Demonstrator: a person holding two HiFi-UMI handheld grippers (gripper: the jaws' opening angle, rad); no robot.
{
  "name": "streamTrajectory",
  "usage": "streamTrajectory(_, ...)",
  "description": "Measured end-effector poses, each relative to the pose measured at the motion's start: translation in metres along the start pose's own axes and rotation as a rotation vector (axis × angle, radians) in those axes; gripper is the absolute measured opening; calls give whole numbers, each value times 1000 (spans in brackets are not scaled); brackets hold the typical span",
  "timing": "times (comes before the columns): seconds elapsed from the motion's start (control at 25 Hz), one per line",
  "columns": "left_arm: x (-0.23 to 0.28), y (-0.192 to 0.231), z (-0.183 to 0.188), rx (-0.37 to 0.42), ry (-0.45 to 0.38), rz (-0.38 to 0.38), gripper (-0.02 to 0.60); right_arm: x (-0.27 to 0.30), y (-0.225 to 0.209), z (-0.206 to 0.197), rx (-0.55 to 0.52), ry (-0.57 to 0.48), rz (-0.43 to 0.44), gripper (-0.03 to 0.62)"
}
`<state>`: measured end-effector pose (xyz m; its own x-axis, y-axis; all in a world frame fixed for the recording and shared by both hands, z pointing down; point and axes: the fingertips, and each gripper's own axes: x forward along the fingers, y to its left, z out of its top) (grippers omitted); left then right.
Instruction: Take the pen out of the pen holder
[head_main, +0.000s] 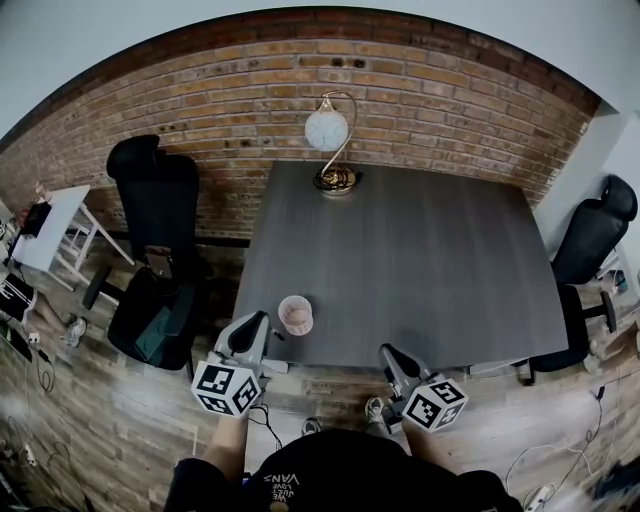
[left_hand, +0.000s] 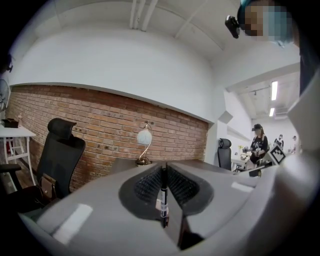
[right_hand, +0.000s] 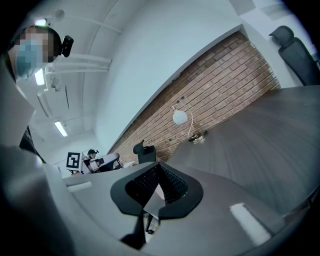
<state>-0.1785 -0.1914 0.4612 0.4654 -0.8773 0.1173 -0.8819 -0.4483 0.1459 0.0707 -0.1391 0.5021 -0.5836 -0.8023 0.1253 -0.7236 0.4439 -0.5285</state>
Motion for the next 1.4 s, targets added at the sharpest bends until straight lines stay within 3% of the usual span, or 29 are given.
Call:
streamTrajectory(0.64,-59,10,-24,-31,18,-5,78,13,44,-39,-1,24,31,2)
streamTrajectory(1.4,-80,13,-49,-86,43,-28,78,31,73,-71,-21,82,45,2)
